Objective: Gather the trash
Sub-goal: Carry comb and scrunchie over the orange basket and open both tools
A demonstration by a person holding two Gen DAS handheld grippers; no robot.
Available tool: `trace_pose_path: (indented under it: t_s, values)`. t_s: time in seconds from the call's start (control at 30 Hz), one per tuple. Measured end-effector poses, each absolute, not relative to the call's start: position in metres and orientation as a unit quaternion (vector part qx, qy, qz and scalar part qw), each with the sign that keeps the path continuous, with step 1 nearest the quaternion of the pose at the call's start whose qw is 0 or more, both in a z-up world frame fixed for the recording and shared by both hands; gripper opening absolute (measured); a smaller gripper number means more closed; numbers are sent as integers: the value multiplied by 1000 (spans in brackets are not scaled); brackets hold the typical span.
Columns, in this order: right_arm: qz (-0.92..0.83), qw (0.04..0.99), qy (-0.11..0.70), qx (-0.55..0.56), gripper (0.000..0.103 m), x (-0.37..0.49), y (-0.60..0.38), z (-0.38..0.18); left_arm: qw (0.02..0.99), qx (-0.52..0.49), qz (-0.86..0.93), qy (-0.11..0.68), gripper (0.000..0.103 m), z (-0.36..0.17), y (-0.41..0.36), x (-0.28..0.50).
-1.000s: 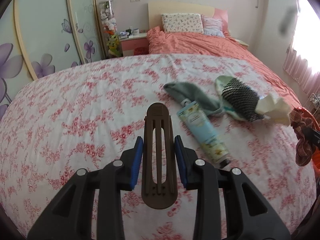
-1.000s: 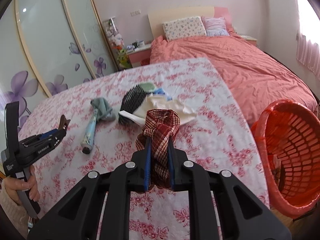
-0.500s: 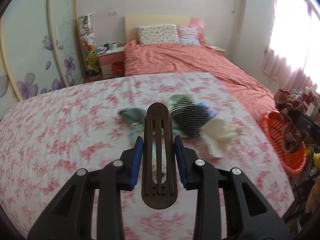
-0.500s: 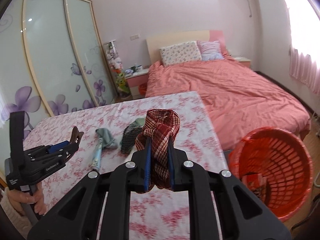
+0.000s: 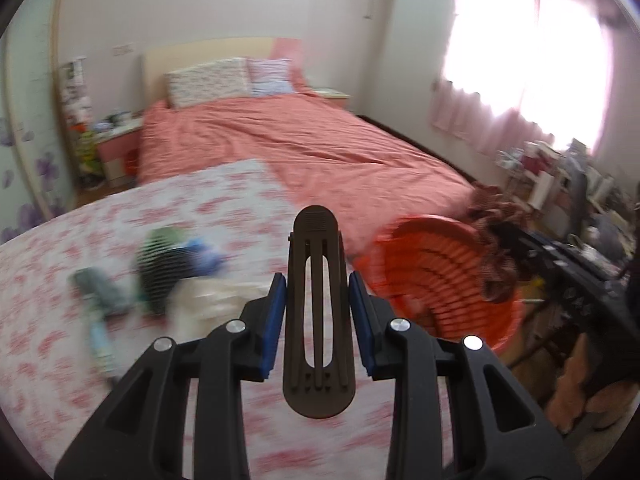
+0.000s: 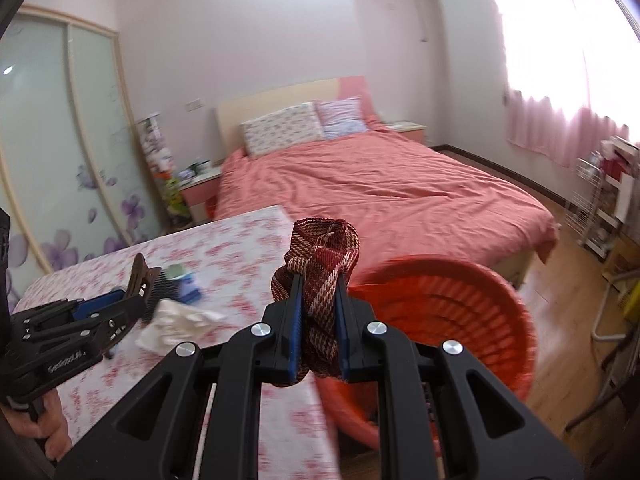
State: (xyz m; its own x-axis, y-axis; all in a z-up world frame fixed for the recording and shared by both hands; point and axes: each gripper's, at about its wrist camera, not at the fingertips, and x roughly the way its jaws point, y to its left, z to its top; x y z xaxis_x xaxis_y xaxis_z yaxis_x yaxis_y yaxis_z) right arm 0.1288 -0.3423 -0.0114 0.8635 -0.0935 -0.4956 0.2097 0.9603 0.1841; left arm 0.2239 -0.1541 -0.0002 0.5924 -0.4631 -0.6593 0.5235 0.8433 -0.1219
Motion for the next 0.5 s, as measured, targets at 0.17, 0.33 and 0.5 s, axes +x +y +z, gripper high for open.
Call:
trace_pose_path:
  t_s: [0.17, 0.33, 0.5]
  values:
    - [-108, 952, 245, 150, 15, 126, -382, -20, 865, 52, -336, 369, 32, -10, -224, 220]
    - [-127, 941, 253, 184, 16, 132, -417, -37, 850, 67, -362, 377, 32, -28, -280, 225]
    - [-139, 933, 271, 192, 34, 139, -433, -54, 851, 79, -336, 395, 48, -51, -300, 243]
